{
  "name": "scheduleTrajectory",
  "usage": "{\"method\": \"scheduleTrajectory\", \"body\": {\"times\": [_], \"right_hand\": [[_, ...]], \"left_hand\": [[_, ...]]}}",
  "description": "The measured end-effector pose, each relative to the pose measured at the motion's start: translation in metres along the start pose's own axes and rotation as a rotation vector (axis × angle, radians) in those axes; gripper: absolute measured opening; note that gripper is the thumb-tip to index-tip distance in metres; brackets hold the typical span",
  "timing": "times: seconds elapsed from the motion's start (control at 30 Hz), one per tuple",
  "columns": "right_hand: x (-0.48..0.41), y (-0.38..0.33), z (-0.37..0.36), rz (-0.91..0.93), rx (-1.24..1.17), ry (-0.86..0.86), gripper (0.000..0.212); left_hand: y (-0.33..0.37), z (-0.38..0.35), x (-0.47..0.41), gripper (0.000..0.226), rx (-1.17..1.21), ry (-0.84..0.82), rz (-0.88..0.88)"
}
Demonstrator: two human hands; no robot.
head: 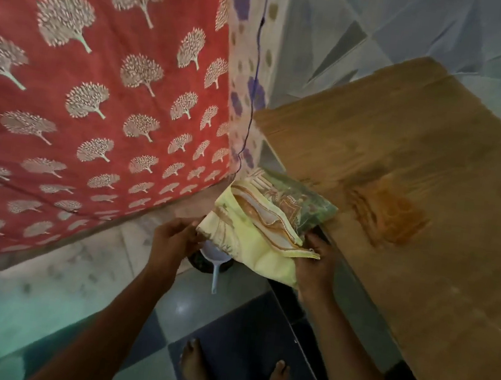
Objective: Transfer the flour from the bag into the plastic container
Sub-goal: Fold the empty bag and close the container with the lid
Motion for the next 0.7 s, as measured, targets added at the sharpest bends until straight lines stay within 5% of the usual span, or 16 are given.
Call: {"method": "scheduleTrajectory", "body": {"times": [0.3,0.47,0.7], "right_hand": [[-0.107,0.166,-0.088,-0.18,0.123,0.03,0.015],[-0.175,0.281,-0.118,-0.186,0.175,0.024,0.018],[-0.229,0.425,-0.123,-0.229,0.182,0.112,0.024]], "left_hand": [[-0.17,0.082,-0.146,0.014,0.059,0.059,0.211],[-0.324,0.111,-0.209,0.01,0.025,0.115,0.407],[-0.508,0.105,-0.265,0.011,-0.217,-0.007,0.625]]}}
Point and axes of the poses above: each hand's wrist, its own x-axis away from the middle knuckle, its own z-axis out of the back of the hand, y = z × x, the point moved 9 cm from there along -x, towards the middle knuckle, and after that the axes turned 15 degrees about -y, right-handed, at the moved point
